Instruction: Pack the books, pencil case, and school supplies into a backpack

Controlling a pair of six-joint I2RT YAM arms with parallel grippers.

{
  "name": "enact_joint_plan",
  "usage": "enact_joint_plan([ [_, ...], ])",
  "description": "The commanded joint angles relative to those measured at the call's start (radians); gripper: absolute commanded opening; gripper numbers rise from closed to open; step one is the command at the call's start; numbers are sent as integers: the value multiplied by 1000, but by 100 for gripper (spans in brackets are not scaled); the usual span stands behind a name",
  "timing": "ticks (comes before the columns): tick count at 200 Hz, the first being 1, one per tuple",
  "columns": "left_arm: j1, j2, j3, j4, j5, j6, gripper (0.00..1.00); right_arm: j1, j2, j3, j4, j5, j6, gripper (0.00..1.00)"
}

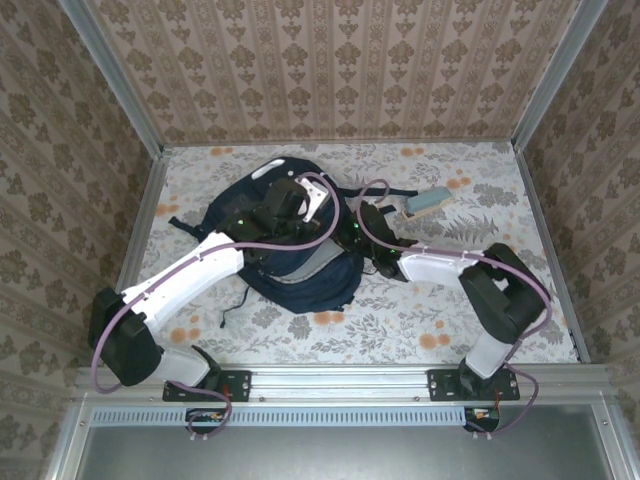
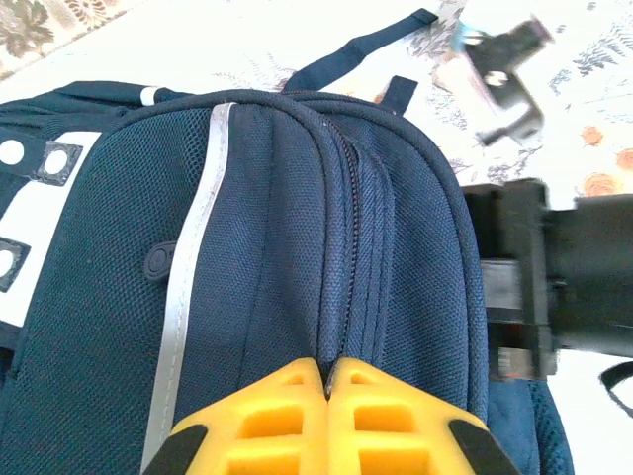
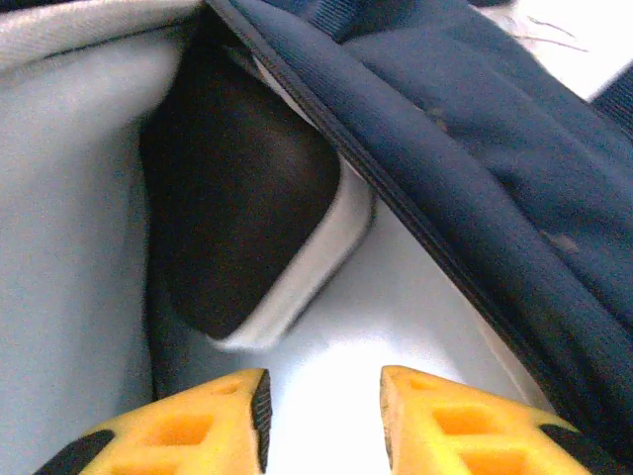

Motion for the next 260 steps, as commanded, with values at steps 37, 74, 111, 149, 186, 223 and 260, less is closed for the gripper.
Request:
enact_joint_plan([
  [37, 27, 91, 80, 153, 180, -92, 0, -19, -400, -226, -175, -16, 36, 57],
  [74, 28, 212, 206, 183, 180, -138, 0, -26, -590, -249, -406, 82, -36, 71],
  [111, 47, 199, 209, 166, 131, -226, 43, -24, -656, -210, -586, 97, -185, 78],
  [149, 147, 40, 25, 132, 97, -391, 69, 13, -600, -138, -706, 82, -274, 82],
  [186, 296, -144, -245, 144, 153, -605, 71, 71, -541, -123, -658, 81, -272, 86],
  [223, 447, -253, -457, 209, 262, -766, 60, 114, -459, -81, -636, 57, -277, 94],
  [260, 534, -250, -632, 415, 370, -927, 52, 139, -412, -61, -606, 46, -259, 95],
])
